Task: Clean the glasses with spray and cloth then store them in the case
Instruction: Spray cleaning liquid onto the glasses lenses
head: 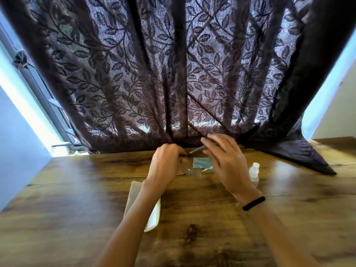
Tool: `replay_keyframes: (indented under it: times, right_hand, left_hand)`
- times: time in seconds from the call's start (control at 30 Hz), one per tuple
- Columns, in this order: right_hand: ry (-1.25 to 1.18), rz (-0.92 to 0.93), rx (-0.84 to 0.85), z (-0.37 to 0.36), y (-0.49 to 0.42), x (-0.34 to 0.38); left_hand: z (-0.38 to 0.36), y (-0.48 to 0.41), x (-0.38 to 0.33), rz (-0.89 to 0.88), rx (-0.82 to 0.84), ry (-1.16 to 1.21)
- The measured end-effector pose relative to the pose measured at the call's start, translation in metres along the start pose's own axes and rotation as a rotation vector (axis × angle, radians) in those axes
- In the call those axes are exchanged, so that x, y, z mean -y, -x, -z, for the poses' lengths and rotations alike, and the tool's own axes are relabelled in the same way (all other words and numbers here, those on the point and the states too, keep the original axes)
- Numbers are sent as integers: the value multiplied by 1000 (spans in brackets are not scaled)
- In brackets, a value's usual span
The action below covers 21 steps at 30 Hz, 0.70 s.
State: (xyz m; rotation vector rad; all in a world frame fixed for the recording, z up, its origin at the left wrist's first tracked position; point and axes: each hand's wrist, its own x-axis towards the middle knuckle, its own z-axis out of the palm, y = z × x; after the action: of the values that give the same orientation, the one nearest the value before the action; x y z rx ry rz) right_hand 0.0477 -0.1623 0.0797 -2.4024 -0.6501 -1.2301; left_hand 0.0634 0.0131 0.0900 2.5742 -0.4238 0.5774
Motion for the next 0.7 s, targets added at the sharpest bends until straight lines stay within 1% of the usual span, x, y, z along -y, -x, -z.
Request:
replay_keyframes:
  times: [0.1,0.17,0.23,0.3,0.47,0.6,0.7]
  right_hand:
    - [-70,-113,-179,10,12,-12]
    - [-93,-195,-235,16,24,-24]
    - [-141,-288,-215,17,38,-34]
    - [-199,-345,-153,14,52,-42]
    - [-207,-358,-33,-3,73,-50]
    - [-254,-459,-53,-11,82,-51]
    - [-257,-462,-71,-15,94,-51]
  left_hand:
    - [-2,5,15,88,-90,53]
    - [-4,10,24,142,-143,111]
    - [-7,14,30,174,-194,177]
    - [-14,18,34,217,-244,235]
    - [-39,20,41,327,-307,350]
    - [-49,23,44,351,-360,521]
    - [-51,27,43,329,-402,569]
